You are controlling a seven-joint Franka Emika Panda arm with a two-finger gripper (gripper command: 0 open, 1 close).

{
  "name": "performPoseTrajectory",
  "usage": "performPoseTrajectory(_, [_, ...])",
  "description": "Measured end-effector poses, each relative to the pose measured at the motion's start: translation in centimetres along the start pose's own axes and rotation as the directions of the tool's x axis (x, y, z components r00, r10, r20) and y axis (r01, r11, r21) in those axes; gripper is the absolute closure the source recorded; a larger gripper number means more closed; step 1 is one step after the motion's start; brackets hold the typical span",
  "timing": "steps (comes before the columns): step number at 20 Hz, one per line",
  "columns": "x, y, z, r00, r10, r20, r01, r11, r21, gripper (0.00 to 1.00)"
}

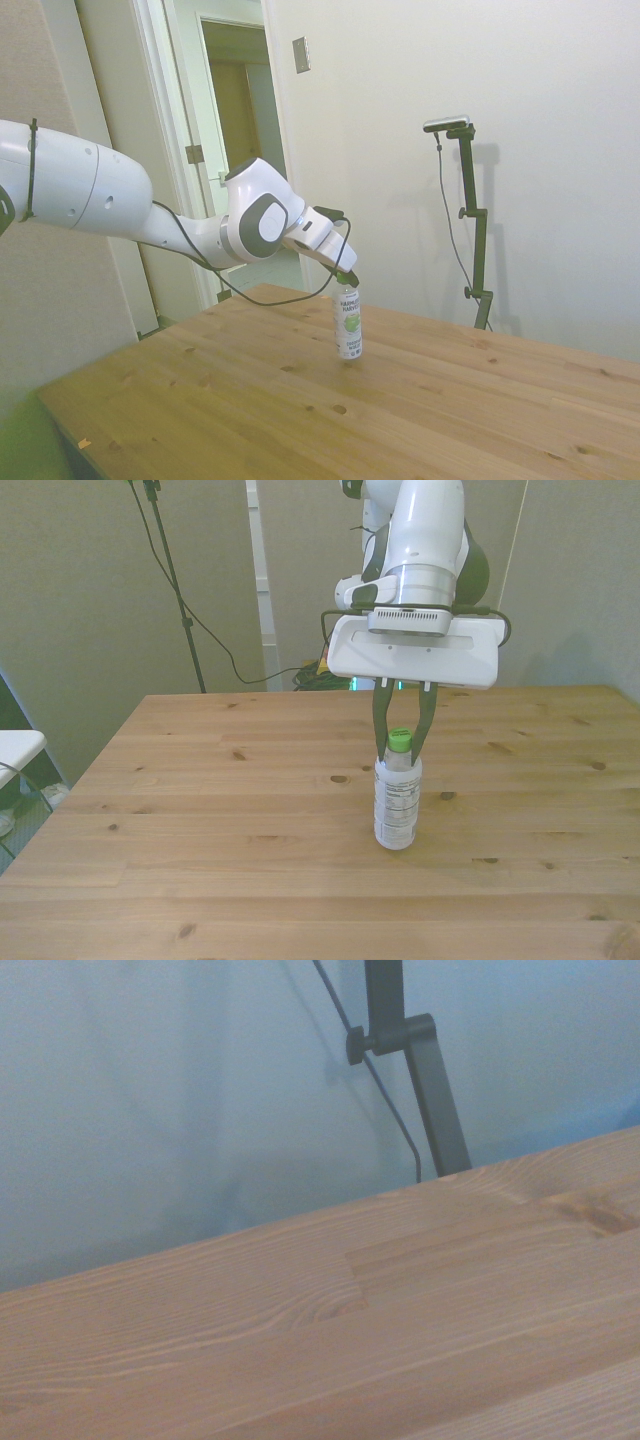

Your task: Stand the water bottle

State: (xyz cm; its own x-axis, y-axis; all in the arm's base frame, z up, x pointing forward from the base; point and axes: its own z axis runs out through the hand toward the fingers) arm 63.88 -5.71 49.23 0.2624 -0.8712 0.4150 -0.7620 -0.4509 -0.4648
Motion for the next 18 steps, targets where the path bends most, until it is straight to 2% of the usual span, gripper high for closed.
performPoseTrajectory(10, [-0.1,1.9,0.2,0.999,0.039,0.001,-0.039,0.999,0.001,1.0])
performPoseTrajectory(11, [0.0,2.1,0.1,0.999,0.042,0.0,-0.042,0.999,0.0,0.0])
performPoseTrajectory(18, [0.5,2.7,-0.1,0.998,0.057,-0.001,-0.057,0.998,-0.011,0.0])
